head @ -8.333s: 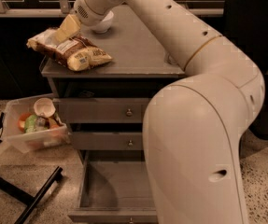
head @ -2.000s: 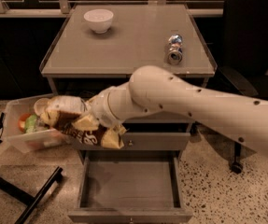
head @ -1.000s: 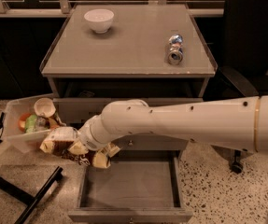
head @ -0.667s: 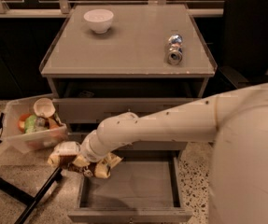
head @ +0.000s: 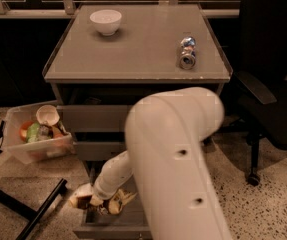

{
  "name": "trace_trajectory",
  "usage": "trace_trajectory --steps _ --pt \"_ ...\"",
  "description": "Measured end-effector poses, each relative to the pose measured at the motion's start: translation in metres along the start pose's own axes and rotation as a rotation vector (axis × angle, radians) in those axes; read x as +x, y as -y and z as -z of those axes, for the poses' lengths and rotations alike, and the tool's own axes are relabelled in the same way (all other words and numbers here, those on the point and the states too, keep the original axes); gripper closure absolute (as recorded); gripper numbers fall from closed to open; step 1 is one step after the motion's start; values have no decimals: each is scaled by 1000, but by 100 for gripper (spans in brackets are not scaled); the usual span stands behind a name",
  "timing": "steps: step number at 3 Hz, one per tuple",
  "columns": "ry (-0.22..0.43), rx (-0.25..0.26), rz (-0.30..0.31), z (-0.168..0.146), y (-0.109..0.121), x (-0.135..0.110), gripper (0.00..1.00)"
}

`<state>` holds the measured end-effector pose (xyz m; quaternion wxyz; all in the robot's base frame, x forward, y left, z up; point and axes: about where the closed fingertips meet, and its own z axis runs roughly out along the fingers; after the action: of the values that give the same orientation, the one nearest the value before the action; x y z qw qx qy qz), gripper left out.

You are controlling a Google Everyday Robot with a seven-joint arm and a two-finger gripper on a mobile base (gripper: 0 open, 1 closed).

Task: Place brown chip bag into bottom drawer

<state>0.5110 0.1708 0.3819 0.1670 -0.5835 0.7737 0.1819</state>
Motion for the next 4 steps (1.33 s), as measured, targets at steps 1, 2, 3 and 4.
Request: trace_trajectory --steps 1,2,3,4 --pt "-59 -38 -3 -27 -13 26 100" --pt "-57 -38 -4 -27 -13 26 100" --pt "-48 -23 4 -30 -11 27 100" --pt "-10 32 17 -40 10 41 100"
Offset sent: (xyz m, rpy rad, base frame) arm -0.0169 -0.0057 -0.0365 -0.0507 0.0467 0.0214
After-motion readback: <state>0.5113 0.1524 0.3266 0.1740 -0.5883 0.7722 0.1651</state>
